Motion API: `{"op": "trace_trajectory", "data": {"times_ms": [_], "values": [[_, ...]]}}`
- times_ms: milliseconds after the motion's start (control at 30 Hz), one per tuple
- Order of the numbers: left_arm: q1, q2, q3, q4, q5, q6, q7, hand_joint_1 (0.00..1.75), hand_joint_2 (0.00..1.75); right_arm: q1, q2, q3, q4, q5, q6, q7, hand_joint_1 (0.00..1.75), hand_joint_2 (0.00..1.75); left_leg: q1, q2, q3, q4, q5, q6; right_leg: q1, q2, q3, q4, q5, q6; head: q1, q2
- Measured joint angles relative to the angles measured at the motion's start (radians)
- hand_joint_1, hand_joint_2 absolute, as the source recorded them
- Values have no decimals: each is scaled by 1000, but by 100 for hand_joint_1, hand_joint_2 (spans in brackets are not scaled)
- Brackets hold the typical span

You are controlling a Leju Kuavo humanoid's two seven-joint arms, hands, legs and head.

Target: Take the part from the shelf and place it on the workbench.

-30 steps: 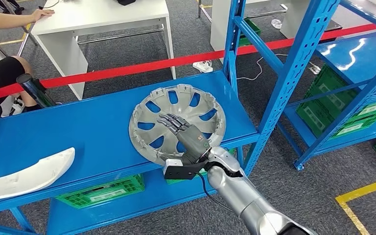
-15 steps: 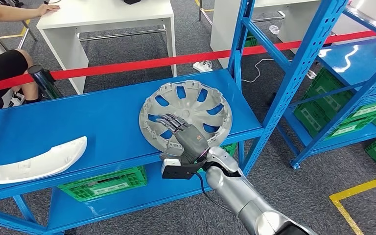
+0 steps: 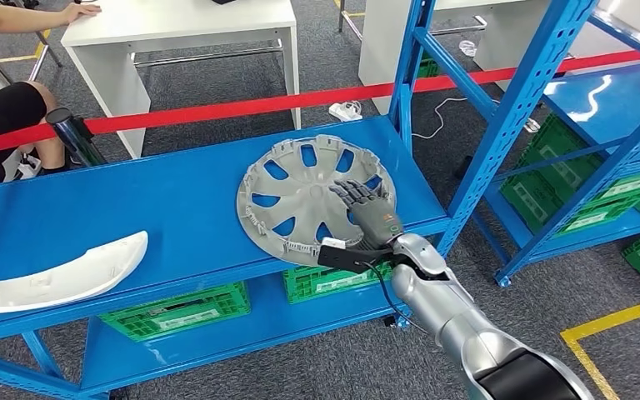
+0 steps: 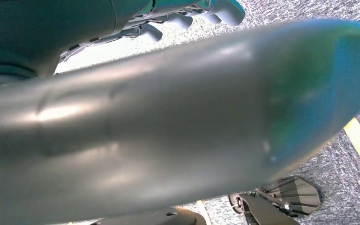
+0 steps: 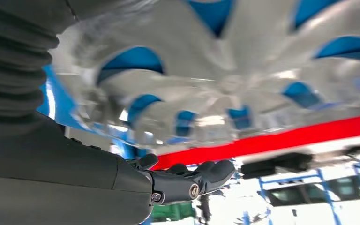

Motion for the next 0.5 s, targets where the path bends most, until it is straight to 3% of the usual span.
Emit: {"op": "trace_trajectory", "data": {"times_ms": [500], "values": [[-6,2,0,0,-19,2,5,0,0,11,-21,-50,45,-15,44,-30,0,175,1,1,-1,0,1,-1,1,0,-4,2,0,0,0,0]]}}
